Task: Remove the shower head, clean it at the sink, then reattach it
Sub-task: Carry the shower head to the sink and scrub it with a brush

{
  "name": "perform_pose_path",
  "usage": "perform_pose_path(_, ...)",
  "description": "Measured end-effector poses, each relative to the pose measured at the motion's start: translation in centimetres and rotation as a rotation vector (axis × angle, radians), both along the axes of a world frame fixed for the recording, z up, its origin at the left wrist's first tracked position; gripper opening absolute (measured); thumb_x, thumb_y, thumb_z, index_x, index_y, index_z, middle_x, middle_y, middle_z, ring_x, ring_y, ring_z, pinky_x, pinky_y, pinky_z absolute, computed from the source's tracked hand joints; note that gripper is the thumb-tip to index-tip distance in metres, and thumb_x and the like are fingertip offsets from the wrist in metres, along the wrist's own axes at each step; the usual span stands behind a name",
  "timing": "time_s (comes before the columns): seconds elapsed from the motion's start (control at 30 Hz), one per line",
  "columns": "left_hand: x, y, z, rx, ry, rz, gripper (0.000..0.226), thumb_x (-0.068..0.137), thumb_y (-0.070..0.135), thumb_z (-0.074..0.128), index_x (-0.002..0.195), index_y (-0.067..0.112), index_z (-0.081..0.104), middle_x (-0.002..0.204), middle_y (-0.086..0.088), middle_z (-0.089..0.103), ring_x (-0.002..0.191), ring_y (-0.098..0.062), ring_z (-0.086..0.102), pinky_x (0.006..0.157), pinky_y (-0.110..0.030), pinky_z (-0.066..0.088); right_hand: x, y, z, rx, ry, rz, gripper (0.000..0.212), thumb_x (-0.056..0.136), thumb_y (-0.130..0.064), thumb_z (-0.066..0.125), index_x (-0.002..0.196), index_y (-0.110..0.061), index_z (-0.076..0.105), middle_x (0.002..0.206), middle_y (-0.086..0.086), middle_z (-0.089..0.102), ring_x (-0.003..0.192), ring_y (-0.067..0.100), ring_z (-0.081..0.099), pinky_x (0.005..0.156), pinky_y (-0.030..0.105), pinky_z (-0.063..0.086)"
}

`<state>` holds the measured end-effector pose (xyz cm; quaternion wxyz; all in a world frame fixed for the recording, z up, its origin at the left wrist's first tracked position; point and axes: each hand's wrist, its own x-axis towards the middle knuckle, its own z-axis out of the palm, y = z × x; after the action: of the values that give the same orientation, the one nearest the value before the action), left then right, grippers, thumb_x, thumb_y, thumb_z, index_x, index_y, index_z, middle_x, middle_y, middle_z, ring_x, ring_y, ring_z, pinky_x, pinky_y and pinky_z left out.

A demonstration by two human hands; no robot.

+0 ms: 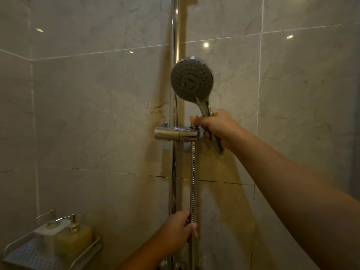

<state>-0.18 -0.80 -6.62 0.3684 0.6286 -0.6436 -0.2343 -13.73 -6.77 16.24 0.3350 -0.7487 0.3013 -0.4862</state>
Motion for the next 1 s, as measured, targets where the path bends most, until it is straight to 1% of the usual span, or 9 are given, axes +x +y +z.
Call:
perform_pose_path(0.1, -0.2, -0.2, -0.6, -0.021, -0.014, 0.012, 0.012, 0.098, 0.019, 0.053, 0.105, 0.016, 0.061, 0.096, -0.004, 0.075, 0.09, -0.011, 0.071, 0.09, -0.037, 0.056, 0.1, 0.1, -0.5, 0.094, -0.089, 0.041, 0.03, 0.087, -0.029, 0.076, 0.099, -0.005, 0.063, 0.066, 0.003, 0.055, 0.047, 0.01, 0.05, 0.048, 0.024, 0.045)
perform_pose_path(0.2, -0.6, -0.3, -1.0, -0.045, -0.015, 0.031, 0.014, 0.096, 0.018, 0.053, 0.106, 0.013, 0.062, 0.092, -0.005, 0.076, 0.088, -0.011, 0.072, 0.09, -0.039, 0.056, 0.3, 0.2, -1.1, 0.136, -0.098, 0.032, 0.039, 0.086, -0.032, 0.076, 0.106, 0.0, 0.067, 0.066, 0.003, 0.057, 0.05, 0.011, 0.051, 0.05, 0.027, 0.048)
perform_pose_path(0.3, -0.9, -0.1, -1.3, -0.054, 0.002, 0.05, 0.014, 0.096, 0.018, 0.053, 0.105, 0.013, 0.062, 0.094, -0.005, 0.076, 0.089, -0.01, 0.071, 0.09, -0.035, 0.055, 0.3, 0.4, -1.6, 0.123, -0.099, 0.04, 0.036, 0.088, -0.036, 0.074, 0.102, -0.003, 0.067, 0.067, 0.003, 0.06, 0.05, 0.01, 0.052, 0.049, 0.025, 0.049)
perform_pose_path(0.4, -0.9, 0.3, -1.3, -0.044, 0.033, 0.064, 0.009, 0.097, 0.02, 0.054, 0.102, 0.019, 0.061, 0.098, 0.0, 0.074, 0.093, -0.007, 0.069, 0.088, -0.026, 0.054, 0.5, 0.5, -2.3, 0.116, -0.141, 0.042, 0.032, 0.089, -0.033, 0.073, 0.105, -0.007, 0.063, 0.075, 0.006, 0.064, 0.052, 0.011, 0.053, 0.052, 0.027, 0.05)
perform_pose_path(0.5, -1.2, 0.4, -1.3, -0.044, 0.081, 0.071, 0.007, 0.095, 0.019, 0.057, 0.094, 0.025, 0.06, 0.099, 0.0, 0.073, 0.095, -0.009, 0.068, 0.09, -0.031, 0.055, 0.8, 0.6, -3.1, 0.1, -0.165, 0.036, 0.03, 0.09, -0.033, 0.072, 0.107, -0.01, 0.064, 0.084, 0.01, 0.068, 0.054, 0.012, 0.053, 0.054, 0.028, 0.05)
perform_pose_path(0.6, -2.0, 0.5, -1.5, -0.056, 0.176, 0.082, 0.007, 0.096, 0.018, 0.056, 0.094, 0.022, 0.06, 0.097, -0.004, 0.073, 0.093, -0.013, 0.07, 0.09, -0.038, 0.057, 0.8, 0.7, -3.7, 0.057, -0.15, 0.022, 0.031, 0.091, -0.035, 0.07, 0.111, -0.012, 0.066, 0.096, 0.017, 0.072, 0.057, 0.013, 0.055, 0.056, 0.027, 0.052)
perform_pose_path(0.8, -2.6, 0.6, -2.0, -0.086, 0.195, 0.121, 0.005, 0.095, 0.018, 0.057, 0.096, 0.022, 0.061, 0.096, -0.001, 0.073, 0.09, -0.01, 0.069, 0.077, -0.027, 0.056, 0.6, 1.5, -4.0, 0.039, -0.156, 0.078, 0.023, 0.094, -0.024, 0.068, 0.115, -0.015, 0.069, 0.078, 0.005, 0.064, 0.056, 0.012, 0.051, 0.05, 0.025, 0.048)
perform_pose_path(0.9, -2.2, 1.4, -1.6, -0.064, 0.182, 0.109, 0.006, 0.095, 0.019, 0.058, 0.098, 0.023, 0.06, 0.1, -0.001, 0.07, 0.093, -0.012, 0.067, 0.08, -0.029, 0.056, 0.4, 2.0, -4.2, 0.078, -0.174, 0.1, 0.027, 0.093, -0.021, 0.069, 0.118, -0.014, 0.067, 0.074, 0.004, 0.061, 0.054, 0.012, 0.05, 0.05, 0.026, 0.047)
perform_pose_path(1.0, -1.6, 2.3, -0.4, -0.068, 0.16, 0.118, 0.012, 0.095, 0.021, 0.058, 0.104, 0.028, 0.057, 0.107, 0.003, 0.066, 0.098, -0.014, 0.065, 0.088, -0.036, 0.057, 0.1, 2.4, -4.3, 0.119, -0.196, 0.1, 0.028, 0.092, -0.022, 0.069, 0.119, -0.015, 0.065, 0.08, 0.005, 0.06, 0.056, 0.012, 0.052, 0.053, 0.026, 0.05)
